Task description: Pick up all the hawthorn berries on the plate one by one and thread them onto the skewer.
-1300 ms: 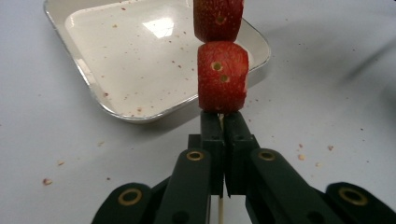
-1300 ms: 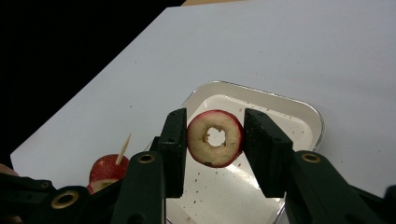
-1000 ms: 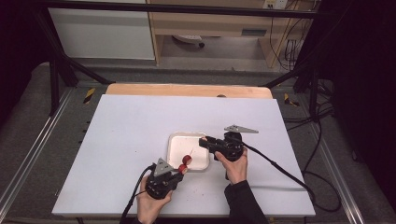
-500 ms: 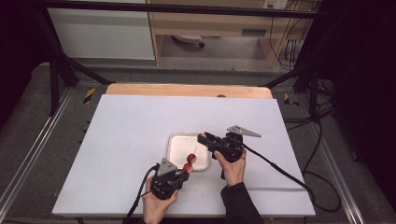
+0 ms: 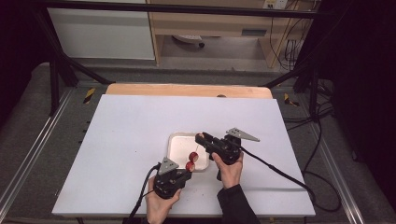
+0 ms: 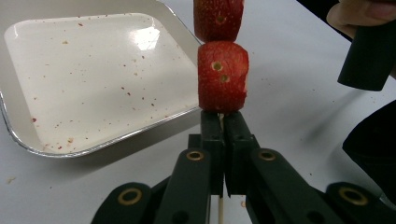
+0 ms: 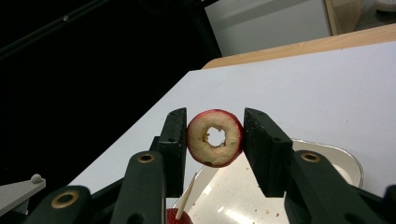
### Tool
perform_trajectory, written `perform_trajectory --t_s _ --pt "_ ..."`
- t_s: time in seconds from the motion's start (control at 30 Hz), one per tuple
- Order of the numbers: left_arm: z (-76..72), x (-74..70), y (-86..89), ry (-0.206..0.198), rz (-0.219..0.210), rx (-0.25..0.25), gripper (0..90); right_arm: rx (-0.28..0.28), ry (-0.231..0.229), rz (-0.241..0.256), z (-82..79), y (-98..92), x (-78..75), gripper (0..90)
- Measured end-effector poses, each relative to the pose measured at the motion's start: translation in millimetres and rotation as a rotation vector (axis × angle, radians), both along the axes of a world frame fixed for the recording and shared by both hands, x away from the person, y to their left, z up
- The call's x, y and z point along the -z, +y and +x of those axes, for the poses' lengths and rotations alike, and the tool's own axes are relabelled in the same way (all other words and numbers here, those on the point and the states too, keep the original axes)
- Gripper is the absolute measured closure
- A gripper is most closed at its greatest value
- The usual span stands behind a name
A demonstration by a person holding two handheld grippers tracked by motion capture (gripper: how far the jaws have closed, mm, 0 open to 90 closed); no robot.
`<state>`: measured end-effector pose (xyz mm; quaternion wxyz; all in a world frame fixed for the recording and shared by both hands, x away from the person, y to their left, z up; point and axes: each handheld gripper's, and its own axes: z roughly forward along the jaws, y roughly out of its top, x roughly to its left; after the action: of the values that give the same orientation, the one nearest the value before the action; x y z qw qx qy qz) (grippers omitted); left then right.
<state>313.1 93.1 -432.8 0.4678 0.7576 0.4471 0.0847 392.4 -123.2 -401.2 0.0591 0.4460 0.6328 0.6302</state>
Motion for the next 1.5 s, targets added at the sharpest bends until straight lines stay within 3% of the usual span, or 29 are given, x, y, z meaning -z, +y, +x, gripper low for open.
perform_trajectory --t_s 0.97,1.5 --pt "1.9 0.2 1.4 0.006 -0.001 -0.010 88.1 -0.018 0.007 0.015 -1.5 0.6 -0.3 61.6" --pt "2.1 -0.1 2.0 0.008 -0.013 -0.016 88.0 -0.023 0.014 -0.001 -1.4 1.8 2.4 61.6"
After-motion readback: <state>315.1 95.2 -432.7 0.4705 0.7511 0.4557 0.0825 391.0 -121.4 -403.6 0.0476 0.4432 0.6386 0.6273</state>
